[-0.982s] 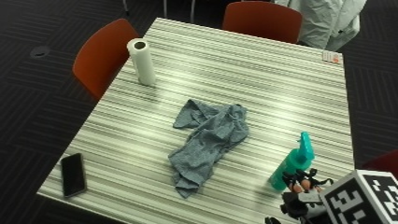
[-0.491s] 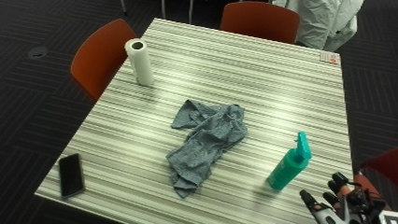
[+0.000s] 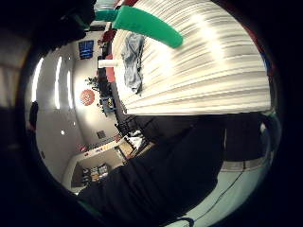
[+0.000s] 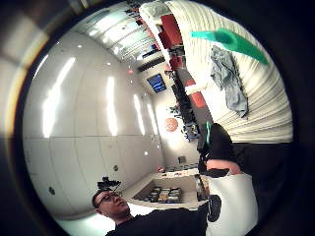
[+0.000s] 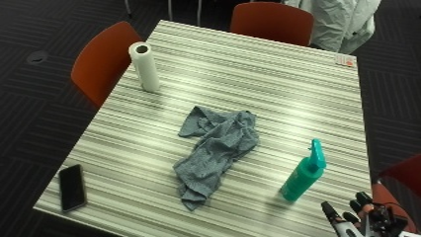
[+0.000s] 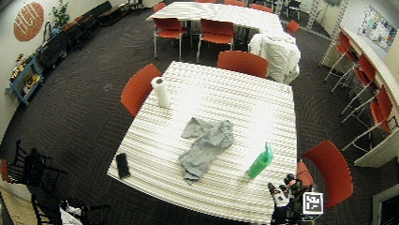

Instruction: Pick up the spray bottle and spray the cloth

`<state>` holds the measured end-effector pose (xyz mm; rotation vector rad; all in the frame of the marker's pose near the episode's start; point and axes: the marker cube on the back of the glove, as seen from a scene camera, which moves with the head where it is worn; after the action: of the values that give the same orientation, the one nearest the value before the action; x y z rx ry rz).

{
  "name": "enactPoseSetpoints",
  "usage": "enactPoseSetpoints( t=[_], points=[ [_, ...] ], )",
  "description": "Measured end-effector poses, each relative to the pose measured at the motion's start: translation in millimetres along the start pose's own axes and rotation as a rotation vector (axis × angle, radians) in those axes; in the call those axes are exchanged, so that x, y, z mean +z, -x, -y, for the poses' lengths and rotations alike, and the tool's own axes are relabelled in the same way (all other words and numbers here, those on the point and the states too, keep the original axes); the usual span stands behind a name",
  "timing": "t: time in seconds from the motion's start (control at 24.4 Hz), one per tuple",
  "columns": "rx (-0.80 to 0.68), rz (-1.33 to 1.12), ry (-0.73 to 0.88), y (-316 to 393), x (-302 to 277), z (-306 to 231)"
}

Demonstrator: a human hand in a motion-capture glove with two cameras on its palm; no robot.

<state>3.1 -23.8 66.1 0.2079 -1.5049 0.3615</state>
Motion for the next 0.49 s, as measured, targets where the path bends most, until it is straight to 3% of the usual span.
enactPoseSetpoints(
  t=[0.49],
  points=[
    [0.056,-0.095,-0.025,-38,6,63]
  ],
)
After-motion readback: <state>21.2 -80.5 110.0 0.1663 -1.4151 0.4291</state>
